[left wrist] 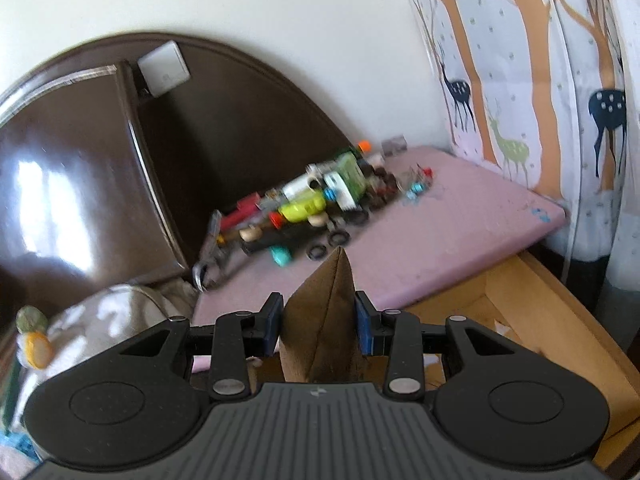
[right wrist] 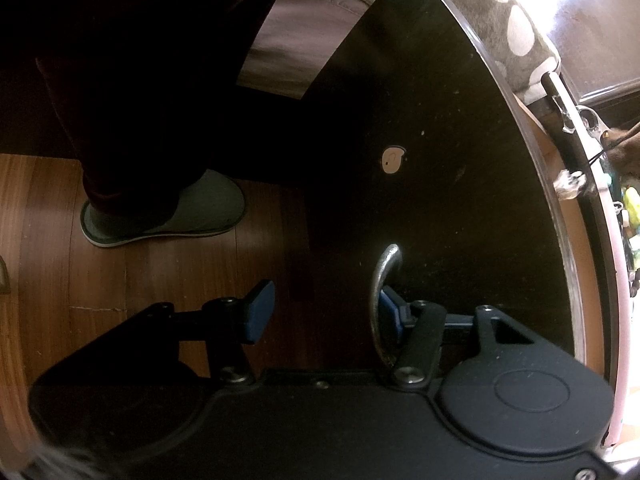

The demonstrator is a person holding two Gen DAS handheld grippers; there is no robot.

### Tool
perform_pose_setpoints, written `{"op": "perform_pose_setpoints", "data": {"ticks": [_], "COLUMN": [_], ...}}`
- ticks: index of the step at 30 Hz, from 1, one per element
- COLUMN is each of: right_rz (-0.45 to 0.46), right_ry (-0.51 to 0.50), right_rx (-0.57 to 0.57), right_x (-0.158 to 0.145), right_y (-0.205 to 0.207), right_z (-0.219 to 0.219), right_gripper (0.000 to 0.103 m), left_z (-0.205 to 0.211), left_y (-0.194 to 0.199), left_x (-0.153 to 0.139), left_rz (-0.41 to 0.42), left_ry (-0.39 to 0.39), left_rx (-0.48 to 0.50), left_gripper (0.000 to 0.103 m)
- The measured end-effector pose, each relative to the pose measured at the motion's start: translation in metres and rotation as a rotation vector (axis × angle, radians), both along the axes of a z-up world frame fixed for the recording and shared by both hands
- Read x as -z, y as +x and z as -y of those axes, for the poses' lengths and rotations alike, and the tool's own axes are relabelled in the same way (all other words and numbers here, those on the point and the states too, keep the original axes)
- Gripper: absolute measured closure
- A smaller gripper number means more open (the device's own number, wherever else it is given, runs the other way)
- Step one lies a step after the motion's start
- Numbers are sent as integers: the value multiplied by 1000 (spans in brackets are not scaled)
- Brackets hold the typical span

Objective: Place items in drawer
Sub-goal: 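Lower the brown pouch into the drawer and open the left gripper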

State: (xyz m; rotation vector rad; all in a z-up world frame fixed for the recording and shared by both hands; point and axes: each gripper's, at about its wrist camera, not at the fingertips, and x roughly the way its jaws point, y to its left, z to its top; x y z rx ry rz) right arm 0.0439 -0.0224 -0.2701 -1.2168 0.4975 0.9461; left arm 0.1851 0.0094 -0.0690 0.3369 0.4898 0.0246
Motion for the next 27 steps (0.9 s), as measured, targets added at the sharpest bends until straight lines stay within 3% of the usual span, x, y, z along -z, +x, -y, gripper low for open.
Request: {"op": "perform_pose_setpoints", "data": {"ticks": [6,13,21,23,25,27], "right_rz": [2,3,3,3,4,3], "right_ry": [0,0,-1,-2,-2,-3], "right_rx": [-6,-7,6,6,6,5], "right_x": [0,0,1,1,1,1], "right_y": [0,0,-2,-2,-2,-2], "right_z": [1,0,-4,-4,-4,-5], "right_gripper": [46,45,44,44,44,43], "left_z": [4,5,1,1,0,0], "left_y": [11,33,58,65,67,67], "left_x": [25,78,108,115,115,111], "left_rz": [-94,-349,-464,-493,-494,-482], "left_ry": [-27,-43,-79,-88,-81,-69], "left_rx": [14,36,-12,-24,-43,-63], "left_gripper": [68,67,66,40,28,28]}}
